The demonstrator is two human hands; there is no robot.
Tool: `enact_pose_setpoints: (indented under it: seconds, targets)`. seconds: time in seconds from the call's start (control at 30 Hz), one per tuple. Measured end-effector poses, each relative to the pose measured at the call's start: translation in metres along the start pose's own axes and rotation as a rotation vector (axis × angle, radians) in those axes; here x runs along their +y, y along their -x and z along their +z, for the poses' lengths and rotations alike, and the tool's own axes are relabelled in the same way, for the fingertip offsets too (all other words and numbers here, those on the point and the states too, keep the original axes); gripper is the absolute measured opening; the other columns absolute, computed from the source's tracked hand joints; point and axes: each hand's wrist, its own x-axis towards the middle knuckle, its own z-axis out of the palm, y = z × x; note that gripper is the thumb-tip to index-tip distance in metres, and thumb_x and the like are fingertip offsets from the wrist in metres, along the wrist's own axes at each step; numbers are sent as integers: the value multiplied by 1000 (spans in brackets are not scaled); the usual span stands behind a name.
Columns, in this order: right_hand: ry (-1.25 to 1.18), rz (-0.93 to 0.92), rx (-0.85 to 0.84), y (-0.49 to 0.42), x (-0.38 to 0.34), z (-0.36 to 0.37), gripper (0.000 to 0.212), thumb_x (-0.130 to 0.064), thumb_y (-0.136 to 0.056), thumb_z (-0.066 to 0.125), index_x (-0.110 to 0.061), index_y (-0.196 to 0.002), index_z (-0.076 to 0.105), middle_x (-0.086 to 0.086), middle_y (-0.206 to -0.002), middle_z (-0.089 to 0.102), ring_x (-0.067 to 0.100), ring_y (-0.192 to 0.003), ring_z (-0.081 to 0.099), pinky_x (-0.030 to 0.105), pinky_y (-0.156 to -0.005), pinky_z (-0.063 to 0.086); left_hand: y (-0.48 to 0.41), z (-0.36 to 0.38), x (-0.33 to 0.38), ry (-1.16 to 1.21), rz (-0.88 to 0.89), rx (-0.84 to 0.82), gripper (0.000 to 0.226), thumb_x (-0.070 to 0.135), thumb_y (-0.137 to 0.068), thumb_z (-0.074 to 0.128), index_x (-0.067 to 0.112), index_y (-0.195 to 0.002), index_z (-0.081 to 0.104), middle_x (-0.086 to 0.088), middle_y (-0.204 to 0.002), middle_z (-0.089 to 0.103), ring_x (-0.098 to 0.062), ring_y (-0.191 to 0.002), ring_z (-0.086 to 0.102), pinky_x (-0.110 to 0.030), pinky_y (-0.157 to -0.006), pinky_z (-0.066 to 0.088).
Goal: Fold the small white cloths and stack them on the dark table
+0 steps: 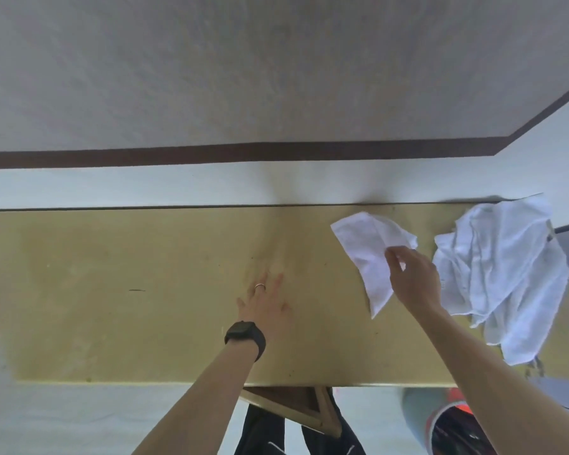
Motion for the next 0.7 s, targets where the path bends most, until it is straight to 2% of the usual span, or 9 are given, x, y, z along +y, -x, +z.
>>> enact_pose_setpoints:
  seconds: [0.1,0.23,0.27,0.33,0.4,0.47,0.53,0.63,0.7]
  targets:
    - [-31,-137,25,36,-30,-35,18,-34,-101,46,-28,-105,63,-5,-96,68,23,-88,60,33,-70,42,21,-34,21,106,164,156,70,34,-95,50,32,-155,13,-7,-162,19,-27,-147,18,-43,-118,22]
    - [3,-366,-50,91,-73,-80,14,-29,-101,45,-31,-100,58,-11,-88,64,14,-84,57,36,-65,49,67,-80,57,123,542,322,74,41,-94,53,42,-154,11,9,-162,20,-15,-148,13,-37,-120,16]
    - [31,-438,-32,104,-83,-89,11,-22,-100,49,-29,-98,58,-10,-84,63,16,-81,57,34,-62,48,79,-87,62,112,612,336,71,42,-93,54,46,-152,15,12,-162,20,-12,-148,12,-36,-121,14]
    - [88,-545,10,129,-102,-106,12,-17,-96,54,-27,-98,60,-11,-79,60,16,-73,57,27,-58,41,97,-94,65,116,702,341,53,44,-93,54,46,-143,39,17,-158,27,-8,-147,14,-34,-121,12]
    - [119,-598,40,149,-117,-117,13,-21,-94,51,-27,-99,61,-12,-79,59,13,-70,56,21,-57,35,111,-97,58,141,720,350,31,46,-95,52,37,-123,61,18,-145,47,-6,-140,28,-34,-118,20]
    - [116,-615,72,164,-125,-122,14,-13,-93,59,-25,-98,62,-13,-83,61,12,-69,57,19,-58,36,124,-101,44,138,696,361,27,46,-97,47,30,-111,64,16,-119,64,-6,-120,46,-32,-109,29]
    - [80,-588,96,177,-130,-122,19,-6,-92,64,-24,-98,62,-15,-88,63,10,-71,58,19,-60,40,133,-101,24,93,688,381,24,42,-100,45,27,-110,61,12,-101,68,-10,-101,53,-29,-103,31]
    - [6,-541,106,192,-132,-116,13,-12,-96,61,-24,-101,64,-17,-93,63,7,-78,58,21,-65,46,139,-98,-15,32,693,399,25,38,-102,45,23,-114,61,9,-99,71,-16,-95,58,-25,-99,30]
    - [12,-570,106,197,-129,-108,15,-10,-95,61,-21,-104,66,-12,-95,66,11,-84,61,26,-68,51,139,-99,-45,4,666,405,28,39,-102,45,22,-114,65,6,-97,72,-18,-93,60,-27,-96,31]
